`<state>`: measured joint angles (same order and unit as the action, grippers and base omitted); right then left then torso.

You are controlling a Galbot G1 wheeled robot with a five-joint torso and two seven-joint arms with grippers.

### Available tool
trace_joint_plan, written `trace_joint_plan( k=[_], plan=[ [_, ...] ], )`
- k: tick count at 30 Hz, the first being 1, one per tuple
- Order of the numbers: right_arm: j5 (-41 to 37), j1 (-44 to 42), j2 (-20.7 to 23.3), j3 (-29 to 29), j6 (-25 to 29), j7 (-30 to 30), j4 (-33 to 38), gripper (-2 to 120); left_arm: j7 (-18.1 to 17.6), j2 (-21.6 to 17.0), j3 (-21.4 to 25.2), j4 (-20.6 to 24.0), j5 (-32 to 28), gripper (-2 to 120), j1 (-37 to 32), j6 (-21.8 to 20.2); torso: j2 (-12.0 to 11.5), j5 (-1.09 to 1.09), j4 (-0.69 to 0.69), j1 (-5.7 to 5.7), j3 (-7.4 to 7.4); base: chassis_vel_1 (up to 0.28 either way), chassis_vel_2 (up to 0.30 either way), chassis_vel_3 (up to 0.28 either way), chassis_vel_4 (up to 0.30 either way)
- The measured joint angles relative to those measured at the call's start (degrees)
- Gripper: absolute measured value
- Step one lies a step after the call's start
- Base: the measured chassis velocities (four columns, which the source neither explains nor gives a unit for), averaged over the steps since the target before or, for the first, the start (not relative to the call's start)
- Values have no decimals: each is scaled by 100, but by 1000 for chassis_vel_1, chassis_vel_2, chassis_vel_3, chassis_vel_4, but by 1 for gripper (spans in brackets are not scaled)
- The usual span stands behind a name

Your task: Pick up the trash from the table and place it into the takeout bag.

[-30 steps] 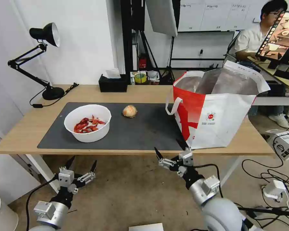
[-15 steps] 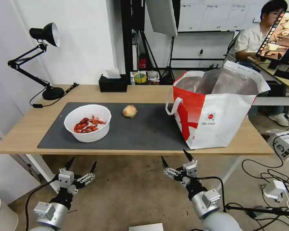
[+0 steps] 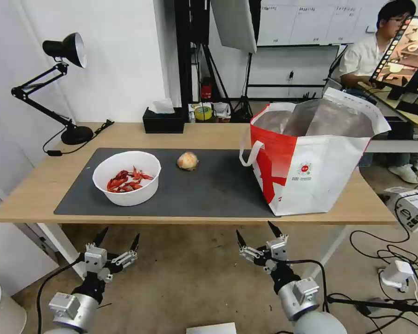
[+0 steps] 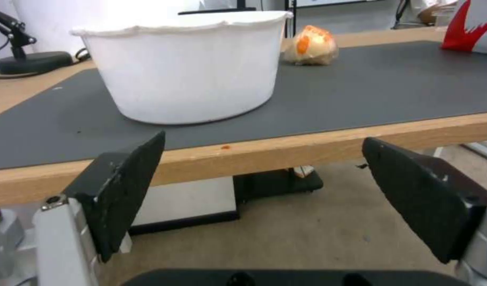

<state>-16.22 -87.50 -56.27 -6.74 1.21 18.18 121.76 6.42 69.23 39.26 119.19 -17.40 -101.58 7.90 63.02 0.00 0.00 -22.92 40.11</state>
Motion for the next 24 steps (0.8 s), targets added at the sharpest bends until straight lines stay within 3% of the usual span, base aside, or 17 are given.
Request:
trace_joint_plan(
  k=[6,15,24],
  plan=[
    [-88,82,-39,-3,-9,-34,-2,100,2,-12,-1,-9,-4,100,12,1,0,0,-1,0,0,0,0,0,0],
    [-1210,1098,17,71,-181,-853,-160,100,5,1,5,-28,-20,100,35,24,0,0,0,0,0,0,0,0,0],
    [-1389,2406,-255,912,-168,-966,-795,100,5,-9,12,-23,-27,100,56,81,0,-1,1,0,1,0,0,0,0]
  ],
)
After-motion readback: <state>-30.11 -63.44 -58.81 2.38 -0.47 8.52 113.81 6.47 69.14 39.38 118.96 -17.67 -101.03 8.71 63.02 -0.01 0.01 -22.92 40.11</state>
